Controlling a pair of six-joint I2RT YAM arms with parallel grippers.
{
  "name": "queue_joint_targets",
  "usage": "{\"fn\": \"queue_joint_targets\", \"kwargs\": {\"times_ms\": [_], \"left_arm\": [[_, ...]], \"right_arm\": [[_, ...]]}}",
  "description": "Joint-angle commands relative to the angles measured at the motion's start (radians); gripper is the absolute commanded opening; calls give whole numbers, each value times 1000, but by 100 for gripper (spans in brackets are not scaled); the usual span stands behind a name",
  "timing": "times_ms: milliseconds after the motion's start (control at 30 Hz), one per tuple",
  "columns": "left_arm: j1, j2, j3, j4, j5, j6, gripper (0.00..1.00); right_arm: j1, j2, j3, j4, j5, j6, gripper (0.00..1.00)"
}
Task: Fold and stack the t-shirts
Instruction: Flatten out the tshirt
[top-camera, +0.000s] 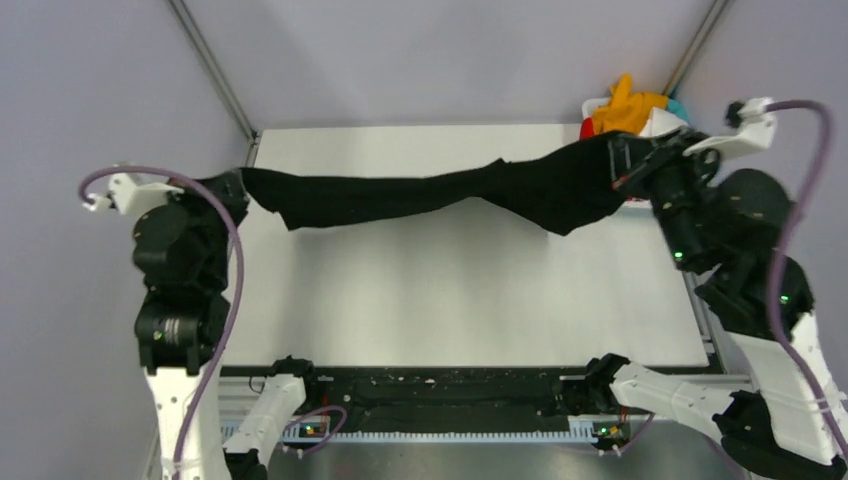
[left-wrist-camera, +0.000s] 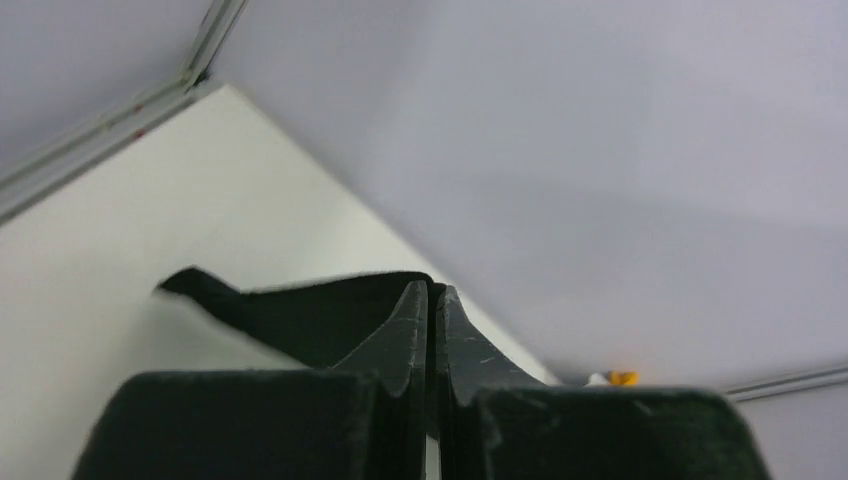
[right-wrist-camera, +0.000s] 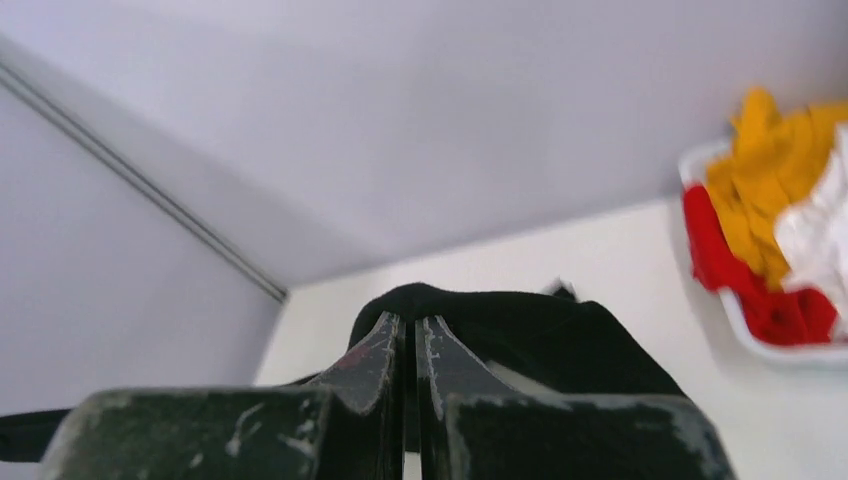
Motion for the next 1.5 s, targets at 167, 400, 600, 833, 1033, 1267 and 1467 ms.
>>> {"fn": "queue_joint_targets", "kwargs": {"times_ms": [167,400,600,833,1033,1267,1467], "left_arm": [[-1,-17,479,-104,55,103,0],[-1,-29,647,-118,93,130,0],[-1,2,574,-91,117,136,0],[0,124,208,4,58,126,0],[-1,370,-75,230,-18,118,0],[4,941,22,326,-27,120,0],[13,1415,518,73,-26,101,0]], "right_arm": [[-9,135,640,-65,-345,-222,0],[-8,170,822,-38,-442,-281,0],[-9,176,709,39,-326,-366,0],[-9,154,251,380,58,-567,0],[-108,247,-89,615,143,-603,0],[-365,603,-253,697,-191,-287,0],[-430,1018,-61,701,-326,-208,0]]}}
